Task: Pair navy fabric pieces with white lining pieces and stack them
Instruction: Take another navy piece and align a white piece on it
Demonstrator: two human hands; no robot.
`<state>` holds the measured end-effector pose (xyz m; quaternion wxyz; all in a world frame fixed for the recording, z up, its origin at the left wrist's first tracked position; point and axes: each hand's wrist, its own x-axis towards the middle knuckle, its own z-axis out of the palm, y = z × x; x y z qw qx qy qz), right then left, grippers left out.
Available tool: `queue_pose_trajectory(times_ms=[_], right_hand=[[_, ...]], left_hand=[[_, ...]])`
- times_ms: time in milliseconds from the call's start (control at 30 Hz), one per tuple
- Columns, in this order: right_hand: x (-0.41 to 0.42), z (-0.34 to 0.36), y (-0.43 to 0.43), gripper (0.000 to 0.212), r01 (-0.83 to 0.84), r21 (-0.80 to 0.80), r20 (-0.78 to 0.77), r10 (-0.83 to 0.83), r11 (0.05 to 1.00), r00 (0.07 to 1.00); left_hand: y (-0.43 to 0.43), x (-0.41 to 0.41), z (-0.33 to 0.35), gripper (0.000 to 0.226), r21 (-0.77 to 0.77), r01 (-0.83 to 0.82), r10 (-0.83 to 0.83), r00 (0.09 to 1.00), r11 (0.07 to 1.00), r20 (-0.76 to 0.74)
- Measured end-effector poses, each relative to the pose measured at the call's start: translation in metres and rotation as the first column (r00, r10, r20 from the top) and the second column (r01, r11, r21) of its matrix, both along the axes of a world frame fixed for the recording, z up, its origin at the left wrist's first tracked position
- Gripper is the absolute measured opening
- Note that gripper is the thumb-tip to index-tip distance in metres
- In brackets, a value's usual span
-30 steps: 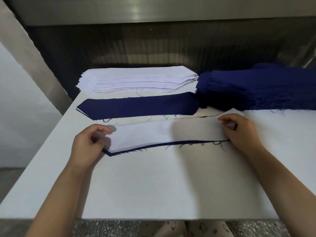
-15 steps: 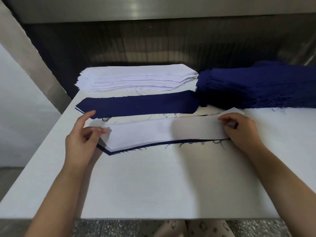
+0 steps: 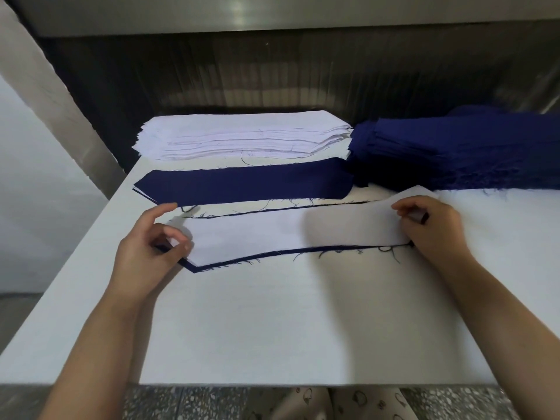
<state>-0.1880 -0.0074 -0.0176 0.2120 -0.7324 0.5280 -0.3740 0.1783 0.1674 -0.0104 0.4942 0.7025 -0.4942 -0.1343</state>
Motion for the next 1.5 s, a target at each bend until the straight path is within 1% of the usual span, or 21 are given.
queue_pose_trajectory(times_ms=[133, 333, 533, 667, 767, 867, 1033, 1167, 1300, 1400, 1500], right_hand=[[0.000, 0.000, -0.001, 0.029, 0.001, 0.016, -0.034, -0.001, 1.000, 0.999], [0.000, -0.001, -0.001, 0.028, 0.038, 0.039, 0.011, -0.039, 0.998, 0.999], [0.000, 0.000, 0.001, 0.030, 0.045, 0.050, 0.014, -0.046, 0.998, 0.999], [0.000, 0.002, 0.001, 0.027, 0.065, 0.036, 0.001, -0.066, 0.997, 0.998], [0.001, 0.003, 0.001, 0.026, 0.087, -0.006, 0.031, -0.087, 0.996, 0.996], [0.002, 0.003, 0.001, 0.025, 0.082, -0.013, 0.022, -0.081, 0.997, 0.996], [0.002, 0.002, 0.000, 0.022, 0.044, 0.022, -0.077, -0.042, 0.999, 0.996], [0.001, 0.002, -0.001, 0.023, 0.071, 0.017, -0.047, -0.070, 0.997, 0.996], [0.001, 0.002, 0.000, 0.025, 0.064, 0.020, -0.052, -0.063, 0.998, 0.997], [0.000, 0.001, -0.001, 0.024, 0.042, 0.044, -0.107, -0.037, 0.998, 0.994], [0.000, 0.002, -0.001, 0.020, 0.015, 0.032, -0.165, -0.010, 0.999, 0.986]], left_hand=[[-0.001, 0.004, -0.003, 0.062, 0.021, 0.012, -0.013, 1.000, 1.000, 0.021], [-0.001, 0.010, -0.008, 0.061, 0.038, 0.022, -0.024, 0.998, 0.999, 0.060], [-0.002, 0.011, -0.010, 0.067, 0.030, 0.014, -0.016, 0.996, 0.999, 0.088], [-0.001, 0.012, -0.009, 0.071, 0.030, 0.003, -0.006, 0.996, 1.000, 0.087], [-0.002, 0.011, -0.008, 0.071, 0.038, -0.005, 0.001, 0.996, 0.999, 0.090], [-0.002, 0.008, -0.007, 0.070, 0.037, -0.001, -0.002, 0.996, 0.999, 0.091], [-0.001, 0.004, -0.004, 0.067, 0.023, 0.004, -0.006, 0.996, 1.000, 0.092], [-0.001, 0.004, -0.004, 0.064, 0.030, -0.005, 0.002, 0.996, 1.000, 0.087], [-0.002, 0.003, -0.003, 0.055, 0.025, -0.039, 0.038, 0.998, 0.999, 0.050], [-0.002, 0.003, -0.003, 0.051, 0.043, -0.044, 0.042, 0.998, 0.998, 0.055], [-0.002, 0.002, -0.002, 0.046, 0.063, -0.065, 0.058, 0.993, 0.996, 0.104]])
